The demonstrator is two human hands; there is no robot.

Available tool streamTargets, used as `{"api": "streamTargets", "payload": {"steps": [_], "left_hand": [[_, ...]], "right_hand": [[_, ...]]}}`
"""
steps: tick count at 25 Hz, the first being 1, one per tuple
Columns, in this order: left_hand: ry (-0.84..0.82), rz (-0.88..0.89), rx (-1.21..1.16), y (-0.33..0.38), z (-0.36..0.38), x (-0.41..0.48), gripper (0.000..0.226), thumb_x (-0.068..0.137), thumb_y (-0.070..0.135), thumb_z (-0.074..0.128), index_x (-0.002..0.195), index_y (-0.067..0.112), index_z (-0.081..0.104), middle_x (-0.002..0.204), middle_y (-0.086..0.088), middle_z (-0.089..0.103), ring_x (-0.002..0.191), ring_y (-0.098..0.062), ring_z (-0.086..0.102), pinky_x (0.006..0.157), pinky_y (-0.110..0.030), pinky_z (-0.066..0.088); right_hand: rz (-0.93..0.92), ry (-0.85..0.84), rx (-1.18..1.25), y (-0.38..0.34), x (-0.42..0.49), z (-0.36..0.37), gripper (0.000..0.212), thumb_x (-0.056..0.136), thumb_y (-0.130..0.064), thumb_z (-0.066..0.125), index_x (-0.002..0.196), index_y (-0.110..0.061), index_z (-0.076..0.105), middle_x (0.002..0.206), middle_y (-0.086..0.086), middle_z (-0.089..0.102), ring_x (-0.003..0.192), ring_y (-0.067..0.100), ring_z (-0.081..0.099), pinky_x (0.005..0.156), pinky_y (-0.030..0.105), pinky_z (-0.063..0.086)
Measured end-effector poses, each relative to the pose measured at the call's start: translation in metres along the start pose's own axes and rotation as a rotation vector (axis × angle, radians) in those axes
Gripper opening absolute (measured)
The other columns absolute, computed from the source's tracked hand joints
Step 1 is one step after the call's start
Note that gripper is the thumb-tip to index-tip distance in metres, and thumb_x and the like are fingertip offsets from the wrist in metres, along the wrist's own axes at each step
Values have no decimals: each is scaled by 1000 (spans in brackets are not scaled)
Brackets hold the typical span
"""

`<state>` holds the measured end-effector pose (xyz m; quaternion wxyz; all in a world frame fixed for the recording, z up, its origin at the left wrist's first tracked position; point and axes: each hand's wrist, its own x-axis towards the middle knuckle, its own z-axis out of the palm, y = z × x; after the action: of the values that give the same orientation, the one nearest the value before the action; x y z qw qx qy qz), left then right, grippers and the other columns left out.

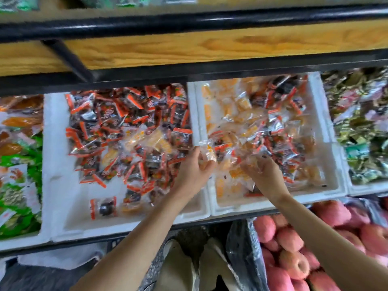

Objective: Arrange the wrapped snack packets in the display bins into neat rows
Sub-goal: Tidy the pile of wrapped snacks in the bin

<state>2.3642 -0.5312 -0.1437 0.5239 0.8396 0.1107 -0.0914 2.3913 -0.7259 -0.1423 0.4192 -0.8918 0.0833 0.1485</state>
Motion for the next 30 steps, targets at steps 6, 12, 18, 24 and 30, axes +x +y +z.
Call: {"api": "streamTargets", "payload": {"steps": [6,12,18,24,30], "left_hand": [[-155,-18,131,44,102,43,16,92,18,55,93,15,40,77,5,37,67,-13,37,54,-23,27],[-179,87,255,77,183,89,29,85,12,66,108,12,49,98,-2,52,85,-17,51,68,-25,40],[-220,142,164,90,229,107,37,88,21,67,118,8,48,110,-2,55,96,-18,55,77,-26,42],[-302,309,565,86,225,100,37,97,17,52,132,11,43,134,-6,42,118,-21,47,94,-29,41],[-136,406,650,46,144,44,33,95,13,50,128,9,50,131,-7,48,126,-25,41,109,-41,35]], "right_hand": [[168,20,-68,69,43,-85,37,83,-28,68,110,-8,53,71,3,57,70,23,57,57,29,35],[119,50,-240,119,85,-144,46,84,-24,66,124,-8,51,104,19,63,95,36,60,70,32,38],[-59,135,-240,134,95,-157,54,90,-11,59,137,-1,33,134,23,38,121,37,44,97,42,37],[-266,-176,-613,162,78,-137,49,96,-23,49,142,-13,37,150,5,34,141,21,25,114,35,22],[-505,127,-640,121,40,-94,27,82,-6,57,109,-7,60,100,12,59,90,33,57,73,41,51]]}}
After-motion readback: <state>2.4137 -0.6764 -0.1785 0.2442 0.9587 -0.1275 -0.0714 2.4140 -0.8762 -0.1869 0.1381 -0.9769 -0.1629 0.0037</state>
